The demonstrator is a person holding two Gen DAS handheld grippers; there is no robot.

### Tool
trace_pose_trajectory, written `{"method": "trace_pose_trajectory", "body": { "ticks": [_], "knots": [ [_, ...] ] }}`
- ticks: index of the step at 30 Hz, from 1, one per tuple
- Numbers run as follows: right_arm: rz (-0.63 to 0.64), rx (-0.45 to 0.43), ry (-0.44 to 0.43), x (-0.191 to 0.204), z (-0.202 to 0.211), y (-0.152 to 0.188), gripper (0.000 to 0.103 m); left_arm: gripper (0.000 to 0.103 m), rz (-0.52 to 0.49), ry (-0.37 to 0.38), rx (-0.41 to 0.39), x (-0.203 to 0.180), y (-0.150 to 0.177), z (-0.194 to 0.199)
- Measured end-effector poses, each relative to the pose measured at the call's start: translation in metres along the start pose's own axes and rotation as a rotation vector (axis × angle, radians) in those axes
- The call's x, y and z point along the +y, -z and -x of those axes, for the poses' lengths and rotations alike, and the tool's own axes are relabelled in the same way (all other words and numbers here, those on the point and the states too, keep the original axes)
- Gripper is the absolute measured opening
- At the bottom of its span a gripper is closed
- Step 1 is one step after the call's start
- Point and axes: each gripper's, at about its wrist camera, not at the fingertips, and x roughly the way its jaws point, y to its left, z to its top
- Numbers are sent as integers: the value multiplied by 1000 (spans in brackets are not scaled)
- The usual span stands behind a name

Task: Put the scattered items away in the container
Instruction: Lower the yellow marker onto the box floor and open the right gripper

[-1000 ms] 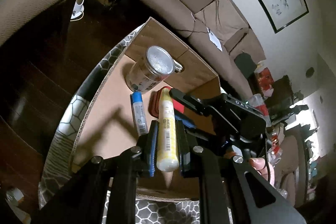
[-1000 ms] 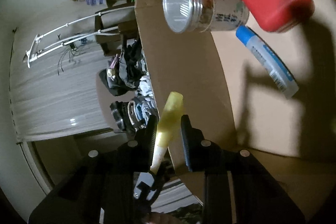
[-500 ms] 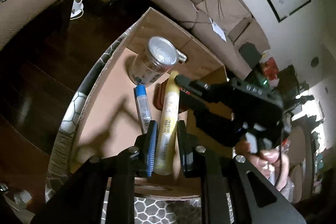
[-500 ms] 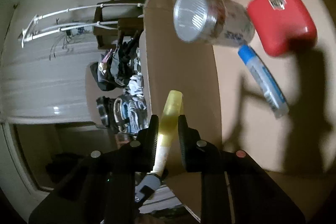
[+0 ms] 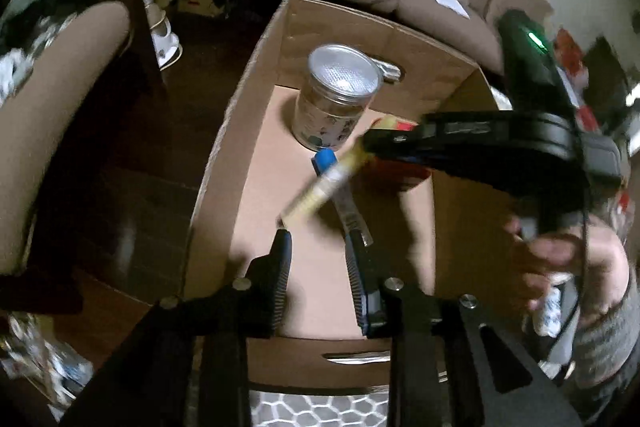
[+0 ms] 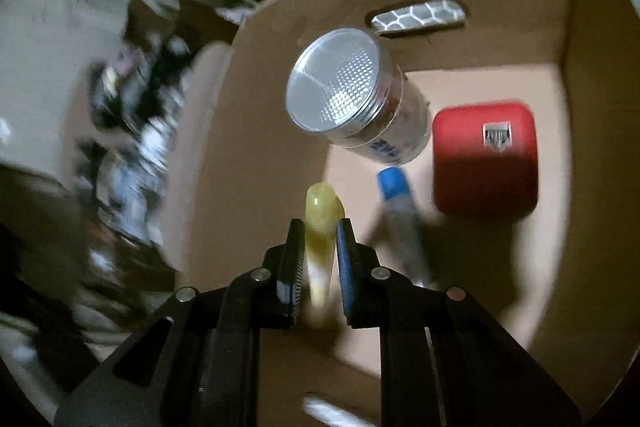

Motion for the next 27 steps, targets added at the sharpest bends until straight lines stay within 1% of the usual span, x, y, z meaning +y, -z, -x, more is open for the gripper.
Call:
{"method": "trace_pose_trajectory", "body": {
  "ticks": [2,4,9,13,16,19,22,24,27],
  "knots": [
    [69,12,61,8,-7,-1,15,30,-30,-41,10,-2,0,-4],
    [123,7,89,12,-10,0,15,30,-41,-63,16,-1,0,-8],
    [184,-4,141,33,-12,-14,15,30,-22,-46,14,5,1,-10],
    [259,-22,186,44,-18,-11,15,30,-29,-56,9,6,-1,-14],
    [284,-27,193,47,-23,-9,15,30,-45,-55,7,3,-1,-14],
    [300,0,181,51,-18,-8,15,30,-59,-39,2,2,2,-8],
    [375,13,186,57,3,3,15,30,-63,-21,-7,3,4,-1],
    [415,53,190,57,17,14,15,30,-68,-17,-9,2,4,-1],
    [461,135,219,55,22,30,15,30,-78,-23,-4,-3,4,-4]
  ]
}}
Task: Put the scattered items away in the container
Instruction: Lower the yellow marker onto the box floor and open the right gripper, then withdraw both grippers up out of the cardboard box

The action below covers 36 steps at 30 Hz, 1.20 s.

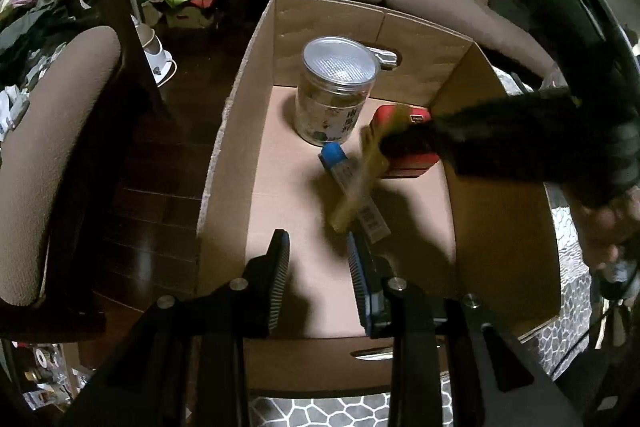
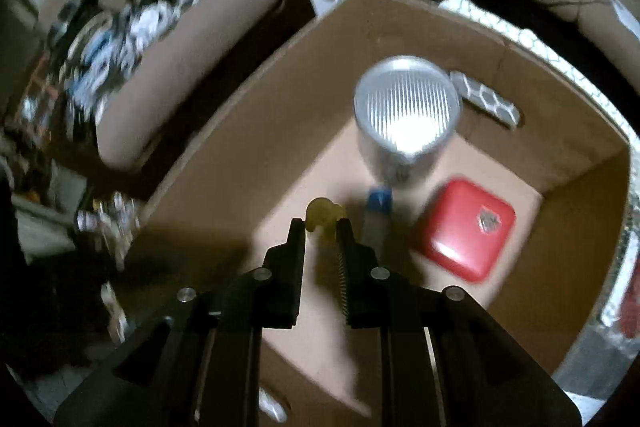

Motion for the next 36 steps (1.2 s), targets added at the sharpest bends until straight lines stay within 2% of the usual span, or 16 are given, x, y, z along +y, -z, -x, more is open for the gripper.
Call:
{"method": "trace_pose_trajectory", "body": {
  "ticks": [4,9,13,18,19,20,23,26,29,32,36],
  "knots": [
    [3,70,-23,1,-19,6,15,30,4,2,14,-2,0,-4],
    [-23,66,-14,2,-53,-13,15,30,13,-4,19,1,2,-4],
    [-23,76,30,9,-91,-37,14,30,9,-8,18,4,2,-5],
    [-21,95,109,7,-126,-41,14,30,-16,-33,16,2,1,-8],
    [-22,92,120,6,-129,-40,9,30,-18,-37,15,2,1,-8],
    [-28,87,119,5,-131,-40,10,31,-18,-42,13,1,1,-9],
    [-53,56,109,0,-129,-38,17,31,-14,-51,7,2,0,-9],
    [-85,30,65,-7,-116,-35,18,38,-9,-46,0,-1,2,-9],
    [-89,1,37,-12,-94,-28,18,40,-7,-41,0,-5,1,-8],
    [-93,1,50,-18,-76,-18,18,40,-5,-19,6,-11,2,-7],
    [-89,-8,62,-21,-54,-1,18,40,0,-26,7,-17,1,-4]
  ]
}}
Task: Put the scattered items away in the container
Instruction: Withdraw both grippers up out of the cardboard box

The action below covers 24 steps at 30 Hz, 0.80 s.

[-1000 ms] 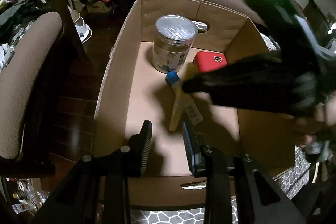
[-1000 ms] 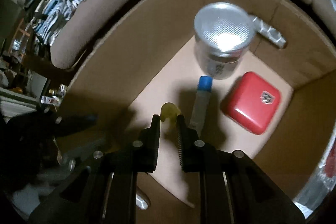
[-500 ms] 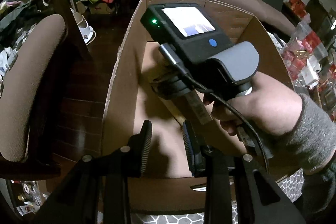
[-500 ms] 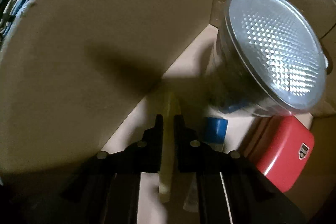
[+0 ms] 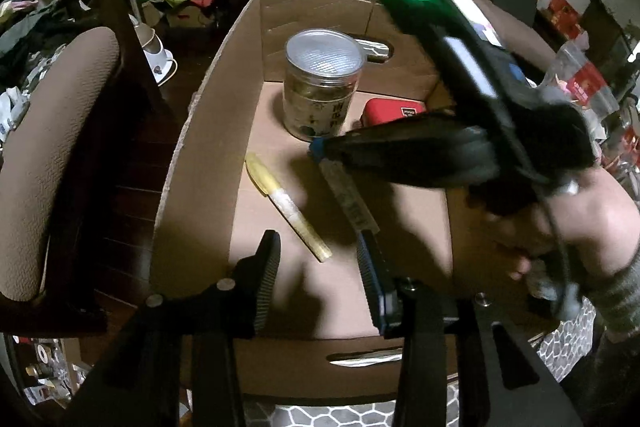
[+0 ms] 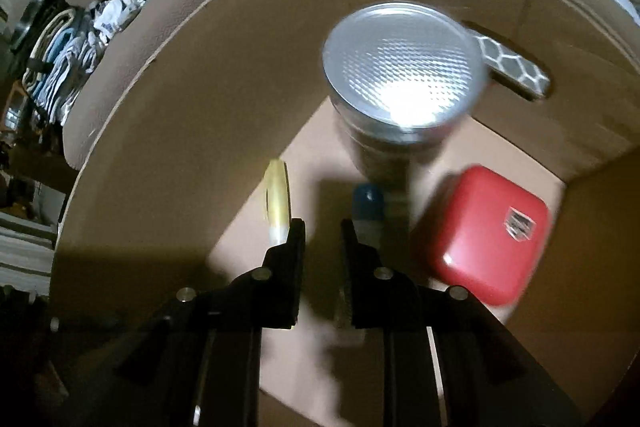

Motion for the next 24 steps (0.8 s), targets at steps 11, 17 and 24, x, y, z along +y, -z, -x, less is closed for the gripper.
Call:
{"method": "trace_pose_trajectory", "body": {
  "ticks": [11,17,24],
  "knots": [
    [2,-60,4,7,59,39,20,58,11,-49,9,-14,9,2],
    [33,-112,39,11,86,62,32,61,1,-91,4,-20,12,6],
    [36,-160,37,11,111,89,32,61,-8,-108,13,-28,19,12]
  ]
}}
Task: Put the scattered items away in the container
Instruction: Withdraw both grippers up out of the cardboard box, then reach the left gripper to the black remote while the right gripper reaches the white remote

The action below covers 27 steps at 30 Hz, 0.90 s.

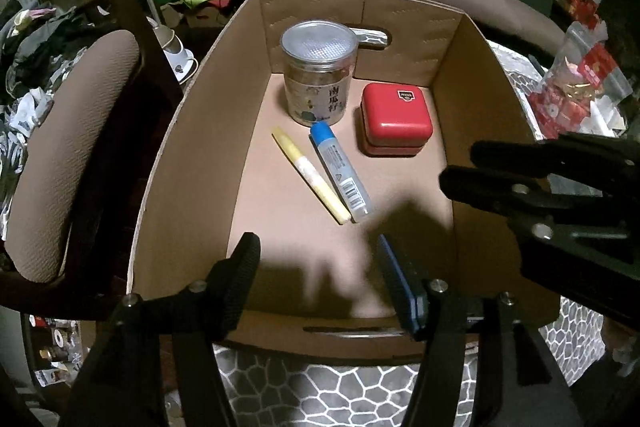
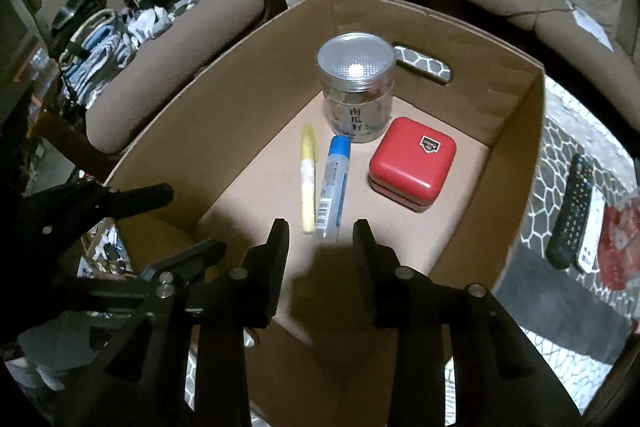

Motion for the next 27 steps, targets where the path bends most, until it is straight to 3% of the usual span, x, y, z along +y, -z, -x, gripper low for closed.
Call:
{"method": "trace_pose_trajectory", "body": {
  "ticks": [16,27],
  "knots": [
    [-14,-90,-46,-10,68,75,32,61,-13,-4,-54,-35,25,39],
    [-67,-135,-18,-48,112,147,37,61,-74,19,-110,-104,53,59]
  ]
}}
